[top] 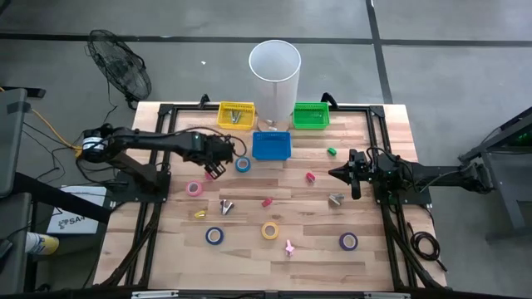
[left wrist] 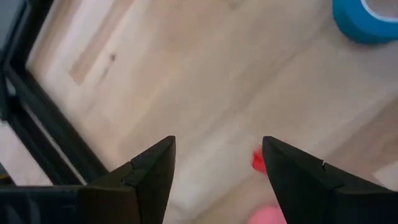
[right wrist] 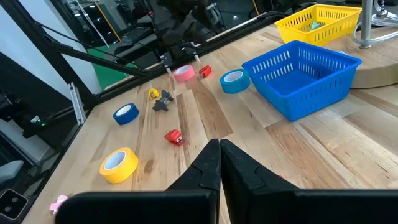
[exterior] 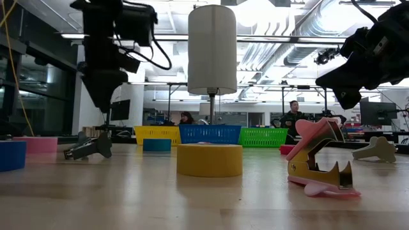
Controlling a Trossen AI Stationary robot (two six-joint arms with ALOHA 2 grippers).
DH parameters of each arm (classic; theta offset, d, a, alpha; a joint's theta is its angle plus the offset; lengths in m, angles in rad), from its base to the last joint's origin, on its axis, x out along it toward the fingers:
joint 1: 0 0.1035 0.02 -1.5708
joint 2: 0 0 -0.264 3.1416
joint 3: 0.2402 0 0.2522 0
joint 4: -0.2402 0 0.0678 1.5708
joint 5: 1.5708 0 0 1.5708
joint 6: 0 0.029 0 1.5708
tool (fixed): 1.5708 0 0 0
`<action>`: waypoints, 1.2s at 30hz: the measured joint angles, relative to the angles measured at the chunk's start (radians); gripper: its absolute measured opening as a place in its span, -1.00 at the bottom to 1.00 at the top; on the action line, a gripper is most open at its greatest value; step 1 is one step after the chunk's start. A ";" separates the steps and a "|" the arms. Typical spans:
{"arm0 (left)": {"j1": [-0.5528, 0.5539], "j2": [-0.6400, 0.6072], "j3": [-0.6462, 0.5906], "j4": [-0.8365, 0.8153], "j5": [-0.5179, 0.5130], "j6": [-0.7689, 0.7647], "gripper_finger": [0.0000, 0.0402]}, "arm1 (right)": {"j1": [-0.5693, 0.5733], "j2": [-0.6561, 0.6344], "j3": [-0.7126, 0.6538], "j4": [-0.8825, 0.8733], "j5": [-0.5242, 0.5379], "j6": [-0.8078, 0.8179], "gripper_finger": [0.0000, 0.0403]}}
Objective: Pick and place Stapler, Stapler remover, tape
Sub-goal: Put the black staple remover into the yellow basket
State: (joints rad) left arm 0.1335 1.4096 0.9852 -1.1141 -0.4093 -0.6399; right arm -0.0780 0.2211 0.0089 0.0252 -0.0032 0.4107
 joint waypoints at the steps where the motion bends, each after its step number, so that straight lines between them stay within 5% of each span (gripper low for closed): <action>1: -0.021 -0.002 -0.004 -0.008 -0.001 -0.043 0.17 | 0.000 0.000 0.000 0.000 0.000 0.000 -1.00; 16: -0.399 -0.067 -0.147 0.105 0.063 -0.690 0.17 | 0.000 0.002 0.000 0.001 0.000 0.000 -1.00; 28: -0.656 -0.061 -0.163 0.266 0.081 -0.936 0.17 | 0.000 0.002 0.000 0.001 0.000 0.000 -1.00; 36: -0.741 0.047 -0.163 0.375 0.054 -1.075 0.17 | 0.000 0.002 0.000 0.001 0.000 0.000 -1.00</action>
State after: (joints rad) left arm -0.6078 1.4568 0.8227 -0.7391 -0.3550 -1.7148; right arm -0.0776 0.2230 0.0086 0.0257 -0.0032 0.4107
